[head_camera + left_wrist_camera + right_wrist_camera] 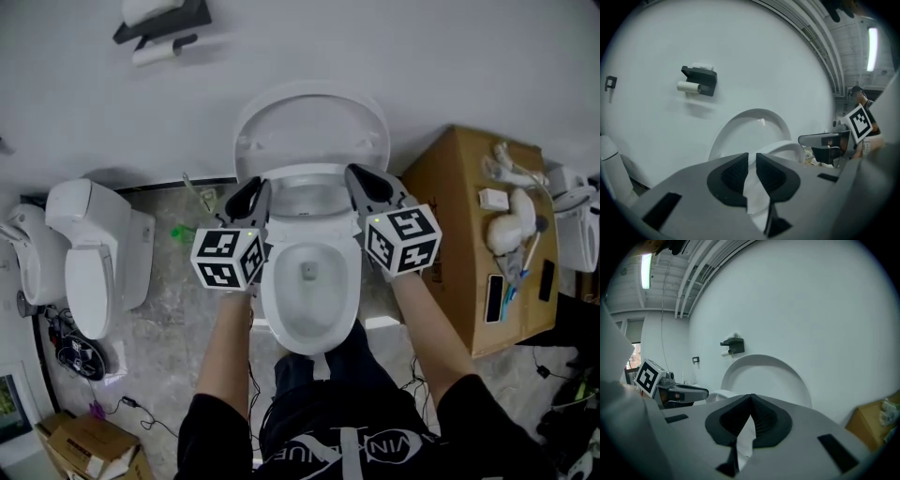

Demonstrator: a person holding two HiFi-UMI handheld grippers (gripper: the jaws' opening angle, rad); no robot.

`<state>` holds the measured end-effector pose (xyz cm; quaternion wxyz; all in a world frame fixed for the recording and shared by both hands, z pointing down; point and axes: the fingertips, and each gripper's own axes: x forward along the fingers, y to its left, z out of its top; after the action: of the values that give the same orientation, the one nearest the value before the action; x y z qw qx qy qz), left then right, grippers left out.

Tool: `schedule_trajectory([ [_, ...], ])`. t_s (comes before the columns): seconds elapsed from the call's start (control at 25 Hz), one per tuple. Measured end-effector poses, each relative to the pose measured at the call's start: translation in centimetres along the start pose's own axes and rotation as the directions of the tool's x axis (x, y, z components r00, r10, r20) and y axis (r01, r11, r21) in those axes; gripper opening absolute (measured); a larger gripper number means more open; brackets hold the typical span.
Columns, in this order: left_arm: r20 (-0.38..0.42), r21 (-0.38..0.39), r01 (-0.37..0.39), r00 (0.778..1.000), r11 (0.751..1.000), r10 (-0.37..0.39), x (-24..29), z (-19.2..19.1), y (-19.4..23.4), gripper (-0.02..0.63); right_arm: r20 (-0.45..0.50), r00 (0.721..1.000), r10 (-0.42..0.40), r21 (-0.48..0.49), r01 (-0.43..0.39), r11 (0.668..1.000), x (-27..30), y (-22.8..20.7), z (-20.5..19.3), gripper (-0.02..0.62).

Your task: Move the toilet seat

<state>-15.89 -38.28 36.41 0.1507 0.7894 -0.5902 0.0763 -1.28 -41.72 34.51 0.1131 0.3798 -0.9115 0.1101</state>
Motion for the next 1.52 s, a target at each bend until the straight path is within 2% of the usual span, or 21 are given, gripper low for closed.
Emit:
schedule_trajectory([
  [0.32,0.010,-0.009,-0.016,1.000,1.000,0.017,2.4,1.0,1.2,0.052,-0.015,0.999,-0.046,0.013,0.047,0.999,3.2,-3.4,1.0,0.008],
  [0.52,0.007,-0.019,-0.043,0.999,0.999,0.043,3.9,1.3,1.8,0.052,0.016,0.999,-0.029,-0.005,0.029,1.000,3.2,-3.1,1.0,0.009],
  [0.8,0.007,-0.031,-0.044,0.999,0.999,0.045,4.8,1.7,2.4,0.052,-0.004,1.000,-0.008,-0.009,0.008,1.000,3.4,-3.8,0.3,0.009],
  [1.0,0.033,-0.022,-0.048,0.998,0.999,0.049,4.2,1.6,2.3,0.052,0.009,1.000,0.021,-0.020,-0.021,1.000,3.1,-3.5,0.5,0.009],
  [1.04,0.036,-0.021,-0.057,0.998,0.998,0.057,4.0,1.6,2.3,0.045,0.014,1.000,0.028,-0.026,-0.027,0.999,2.9,-3.3,0.6,0.009],
  [1.08,0.041,-0.019,-0.066,0.997,0.998,0.067,3.8,1.8,2.2,0.003,0.017,0.999,0.033,-0.032,-0.033,0.999,2.7,-3.2,0.6,0.009],
  [1.24,0.071,-0.015,-0.064,0.995,0.998,0.065,3.0,2.8,1.2,0.003,0.027,0.999,0.043,-0.040,-0.042,0.998,1.5,-2.8,0.5,0.009],
  [1.52,0.074,0.013,-0.094,0.993,0.995,0.093,-0.2,2.7,0.5,0.003,0.054,0.996,0.074,-0.074,-0.070,0.995,-1.8,-1.0,0.5,0.009],
])
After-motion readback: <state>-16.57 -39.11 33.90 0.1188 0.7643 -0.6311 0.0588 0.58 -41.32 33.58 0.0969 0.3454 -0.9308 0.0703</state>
